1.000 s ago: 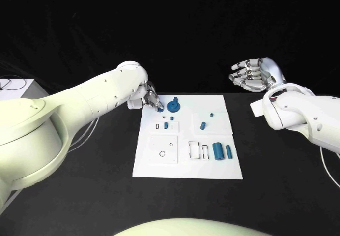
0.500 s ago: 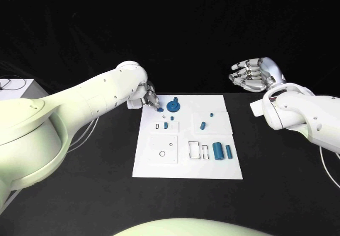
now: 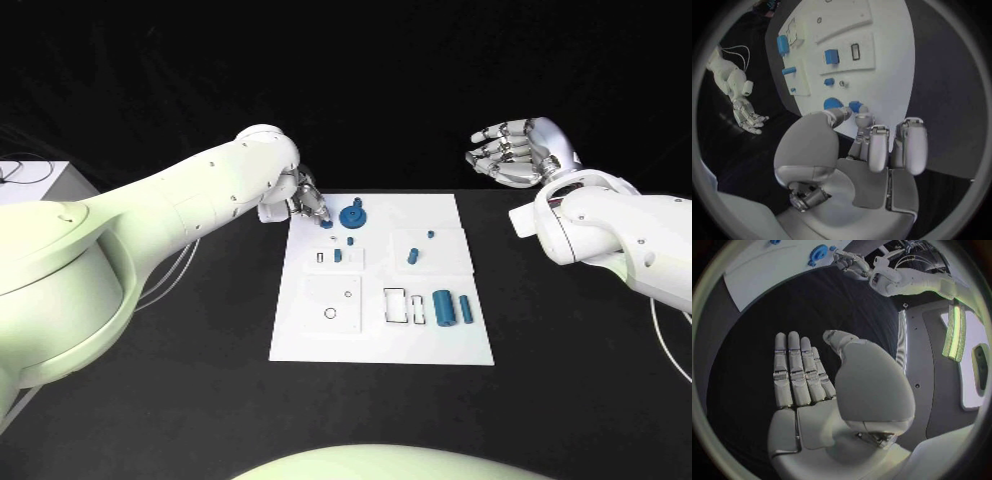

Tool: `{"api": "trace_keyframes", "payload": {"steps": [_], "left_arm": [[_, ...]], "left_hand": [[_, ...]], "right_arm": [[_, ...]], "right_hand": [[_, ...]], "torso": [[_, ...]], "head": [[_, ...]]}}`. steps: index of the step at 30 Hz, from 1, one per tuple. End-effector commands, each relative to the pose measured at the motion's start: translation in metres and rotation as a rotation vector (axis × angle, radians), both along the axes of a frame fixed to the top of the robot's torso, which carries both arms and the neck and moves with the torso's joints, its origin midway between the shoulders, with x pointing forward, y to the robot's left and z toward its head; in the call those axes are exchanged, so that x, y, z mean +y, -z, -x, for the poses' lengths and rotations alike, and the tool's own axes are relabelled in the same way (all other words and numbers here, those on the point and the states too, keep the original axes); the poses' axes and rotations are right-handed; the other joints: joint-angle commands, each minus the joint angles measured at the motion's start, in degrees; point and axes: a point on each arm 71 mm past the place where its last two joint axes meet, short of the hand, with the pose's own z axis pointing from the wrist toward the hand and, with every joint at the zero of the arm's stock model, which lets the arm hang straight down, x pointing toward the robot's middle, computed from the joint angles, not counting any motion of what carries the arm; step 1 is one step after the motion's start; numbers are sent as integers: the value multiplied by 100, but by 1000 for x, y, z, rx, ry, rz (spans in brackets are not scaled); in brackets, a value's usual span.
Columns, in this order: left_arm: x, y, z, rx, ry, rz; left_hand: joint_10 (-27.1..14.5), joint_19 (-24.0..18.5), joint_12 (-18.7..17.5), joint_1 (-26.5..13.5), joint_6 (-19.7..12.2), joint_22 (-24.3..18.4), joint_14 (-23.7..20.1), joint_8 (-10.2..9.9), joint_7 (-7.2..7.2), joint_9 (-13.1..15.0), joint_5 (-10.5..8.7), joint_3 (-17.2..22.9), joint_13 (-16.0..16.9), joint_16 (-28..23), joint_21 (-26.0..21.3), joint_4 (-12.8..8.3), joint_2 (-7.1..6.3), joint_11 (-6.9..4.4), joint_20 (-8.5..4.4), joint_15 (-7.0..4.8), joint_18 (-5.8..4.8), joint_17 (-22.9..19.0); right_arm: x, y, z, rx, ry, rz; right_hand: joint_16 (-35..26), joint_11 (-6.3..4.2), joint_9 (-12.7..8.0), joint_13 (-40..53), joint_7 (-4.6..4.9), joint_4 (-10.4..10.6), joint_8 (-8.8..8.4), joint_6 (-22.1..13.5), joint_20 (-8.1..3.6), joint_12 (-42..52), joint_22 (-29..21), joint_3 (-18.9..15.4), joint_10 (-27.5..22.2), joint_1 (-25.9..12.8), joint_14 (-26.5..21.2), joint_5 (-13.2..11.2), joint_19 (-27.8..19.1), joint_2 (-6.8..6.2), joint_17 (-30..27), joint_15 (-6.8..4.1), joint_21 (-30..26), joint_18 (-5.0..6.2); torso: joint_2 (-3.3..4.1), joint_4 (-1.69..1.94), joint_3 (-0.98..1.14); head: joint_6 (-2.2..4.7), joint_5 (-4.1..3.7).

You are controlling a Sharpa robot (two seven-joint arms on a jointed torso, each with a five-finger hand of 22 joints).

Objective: Assemble the parts on the task board

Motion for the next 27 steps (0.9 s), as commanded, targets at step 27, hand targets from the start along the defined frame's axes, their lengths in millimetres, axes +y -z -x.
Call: {"api": "trace_keyframes", "payload": {"steps": [27], "left_arm": [[-11, -1, -1, -35, 9, 11]], "left_hand": [[-19, -25, 11, -82, -156, 542, 510, -227, 133, -308, -53, -639, -60, -15, -34, 207, -90, 95, 50, 73, 50, 1295]], "right_arm": [[2, 2, 0, 1, -9, 2]], "right_hand": [[-39, 26, -7, -11, 63, -42, -26, -31, 1, -29, -15, -9, 5, -54, -17, 45, -40, -9, -12, 17, -22, 56]], "torso": [[2, -4, -2]], "head": [[2, -5]]}}
